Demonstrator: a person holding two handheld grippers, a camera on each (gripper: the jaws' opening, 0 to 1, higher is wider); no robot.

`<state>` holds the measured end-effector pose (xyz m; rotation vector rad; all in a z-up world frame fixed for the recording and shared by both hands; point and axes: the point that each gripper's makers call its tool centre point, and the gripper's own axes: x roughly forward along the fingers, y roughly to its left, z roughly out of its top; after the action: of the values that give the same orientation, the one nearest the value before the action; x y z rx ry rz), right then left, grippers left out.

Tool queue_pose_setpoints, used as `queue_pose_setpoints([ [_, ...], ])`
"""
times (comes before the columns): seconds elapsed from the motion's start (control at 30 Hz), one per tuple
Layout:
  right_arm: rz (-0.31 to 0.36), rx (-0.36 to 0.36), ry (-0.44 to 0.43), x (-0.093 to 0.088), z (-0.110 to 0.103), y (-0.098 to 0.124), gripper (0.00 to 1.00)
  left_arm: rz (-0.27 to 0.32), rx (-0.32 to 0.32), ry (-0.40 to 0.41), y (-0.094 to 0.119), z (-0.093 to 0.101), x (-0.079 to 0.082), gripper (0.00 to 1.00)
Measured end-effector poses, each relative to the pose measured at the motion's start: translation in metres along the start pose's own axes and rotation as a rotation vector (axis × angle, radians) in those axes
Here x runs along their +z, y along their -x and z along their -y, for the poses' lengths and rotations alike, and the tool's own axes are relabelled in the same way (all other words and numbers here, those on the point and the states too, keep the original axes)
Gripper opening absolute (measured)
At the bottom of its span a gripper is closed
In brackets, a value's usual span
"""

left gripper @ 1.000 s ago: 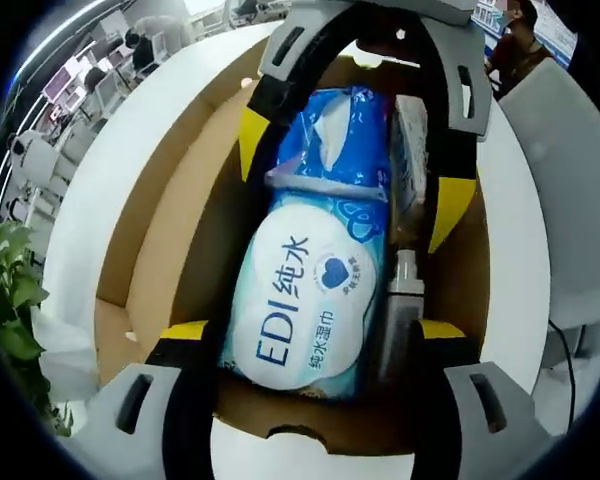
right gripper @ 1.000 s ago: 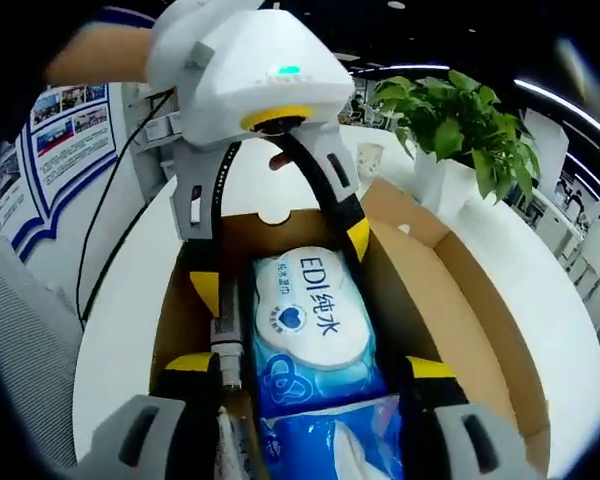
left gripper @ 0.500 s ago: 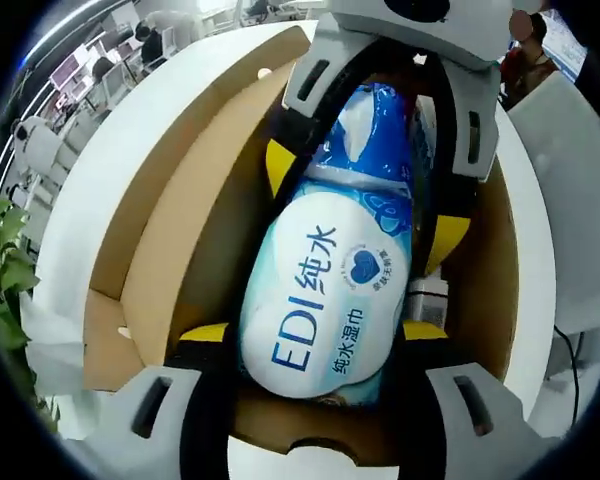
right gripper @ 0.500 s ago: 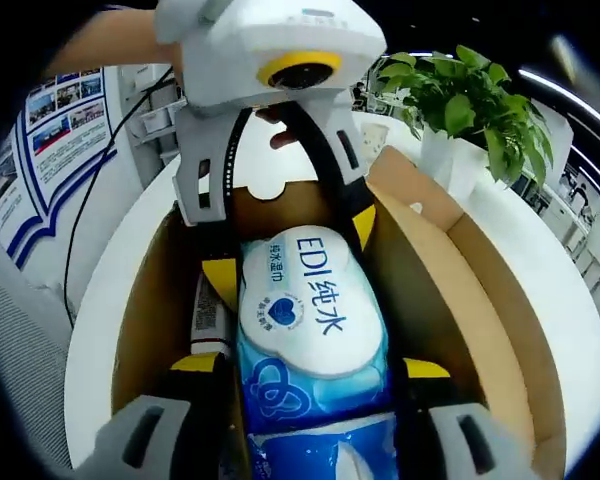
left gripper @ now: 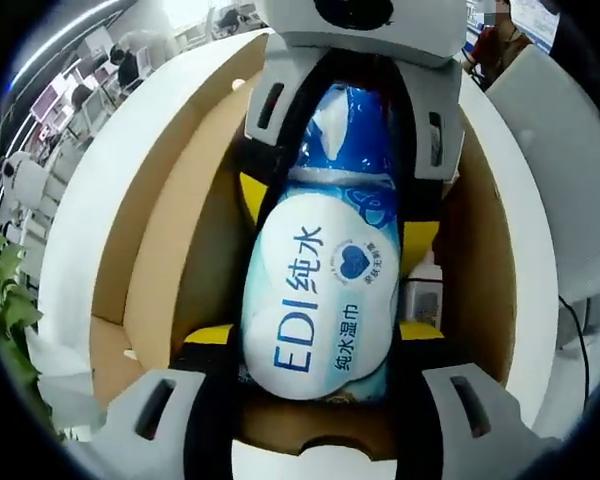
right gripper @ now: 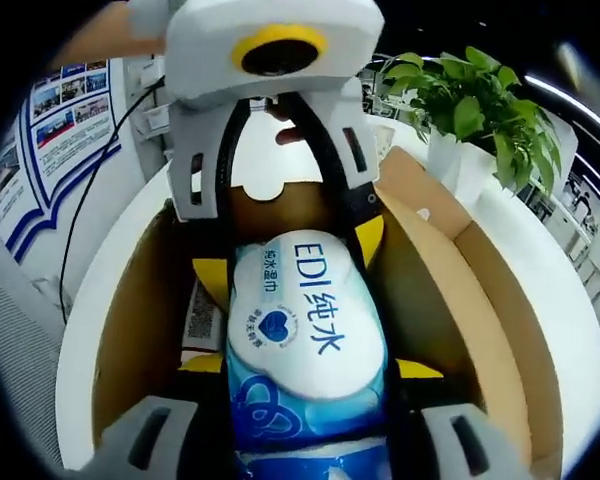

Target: Operate the shoe box by opening the lid, removing the specified soft item, and placing it in the target area until the item is outside and the box remains undamaged.

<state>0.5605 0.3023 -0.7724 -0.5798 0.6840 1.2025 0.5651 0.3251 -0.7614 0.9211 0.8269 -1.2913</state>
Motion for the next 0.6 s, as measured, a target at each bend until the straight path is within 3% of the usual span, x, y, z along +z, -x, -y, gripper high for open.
queue_pose_setpoints([
  [0.13, -0.011, 0.005, 0.021, -0.001, 0.000, -0.001, 0.59, -0.013, -0.023, -0.060, -0.005, 0.003, 0.004, 0.61],
  [0.2, -0.014, 0.008, 0.022, -0.001, -0.001, -0.001, 0.59, -0.041, -0.020, -0.023, -0.019, 0.005, 0.004, 0.63],
  [0.23, -0.012, 0.009, 0.021, -0.002, 0.000, -0.002, 0.59, -0.078, -0.020, -0.087, -0.021, 0.004, 0.001, 0.64],
  [0.27, -0.012, 0.007, 0.020, -0.002, 0.000, -0.002, 0.59, -0.092, -0.034, -0.102, -0.021, 0.006, 0.001, 0.64],
  [0.53, 0.002, 0.003, 0.018, -0.004, 0.001, -0.005, 0.58, 0.023, -0.041, -0.062, -0.019, 0.004, 0.004, 0.64],
  [0.6, -0.001, 0.003, 0.022, -0.005, 0.001, -0.008, 0.59, 0.025, -0.037, -0.069, -0.020, 0.004, 0.005, 0.64],
])
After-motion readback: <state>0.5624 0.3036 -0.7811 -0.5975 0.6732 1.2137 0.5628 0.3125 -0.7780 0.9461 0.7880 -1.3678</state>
